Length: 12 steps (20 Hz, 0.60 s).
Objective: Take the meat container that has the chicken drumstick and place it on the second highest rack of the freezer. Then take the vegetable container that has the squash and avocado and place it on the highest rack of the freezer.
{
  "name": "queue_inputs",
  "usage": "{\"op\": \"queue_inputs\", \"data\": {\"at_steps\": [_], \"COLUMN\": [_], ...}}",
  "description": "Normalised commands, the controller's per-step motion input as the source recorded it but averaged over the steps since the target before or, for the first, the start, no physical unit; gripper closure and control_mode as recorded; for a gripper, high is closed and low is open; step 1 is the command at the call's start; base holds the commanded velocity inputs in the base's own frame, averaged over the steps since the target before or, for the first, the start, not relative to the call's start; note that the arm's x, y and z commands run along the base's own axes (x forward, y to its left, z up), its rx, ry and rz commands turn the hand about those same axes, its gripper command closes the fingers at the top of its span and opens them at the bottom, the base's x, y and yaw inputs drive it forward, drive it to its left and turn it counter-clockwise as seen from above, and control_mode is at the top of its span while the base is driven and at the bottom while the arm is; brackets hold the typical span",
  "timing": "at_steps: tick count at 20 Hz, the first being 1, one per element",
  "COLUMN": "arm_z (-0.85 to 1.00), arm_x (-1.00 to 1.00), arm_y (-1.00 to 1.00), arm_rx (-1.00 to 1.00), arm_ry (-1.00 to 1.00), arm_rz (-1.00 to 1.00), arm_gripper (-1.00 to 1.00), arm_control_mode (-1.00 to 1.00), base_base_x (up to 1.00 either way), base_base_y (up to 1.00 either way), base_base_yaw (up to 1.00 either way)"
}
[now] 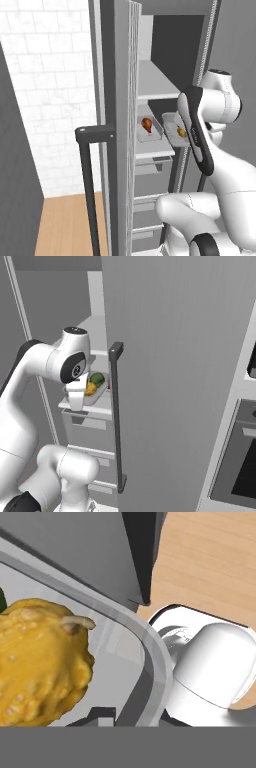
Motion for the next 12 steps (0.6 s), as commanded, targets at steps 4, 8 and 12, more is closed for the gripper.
{"op": "queue_inputs", "data": {"at_steps": [4,8,12], "arm_z": [0.0,0.0,0.13], "arm_x": [0.0,0.0,-0.04], "arm_y": [0.0,0.0,0.0], "arm_rx": [0.0,0.0,0.0], "arm_ry": [0.0,0.0,-0.12], "arm_rz": [0.0,0.0,0.0], "arm_gripper": [1.0,1.0,1.0], "arm_control_mode": [1.0,1.0,-1.0], "base_base_x": [0.01,0.0,-0.07], "base_base_y": [0.06,0.0,0.09], "base_base_yaw": [0.0,0.0,0.0]}}
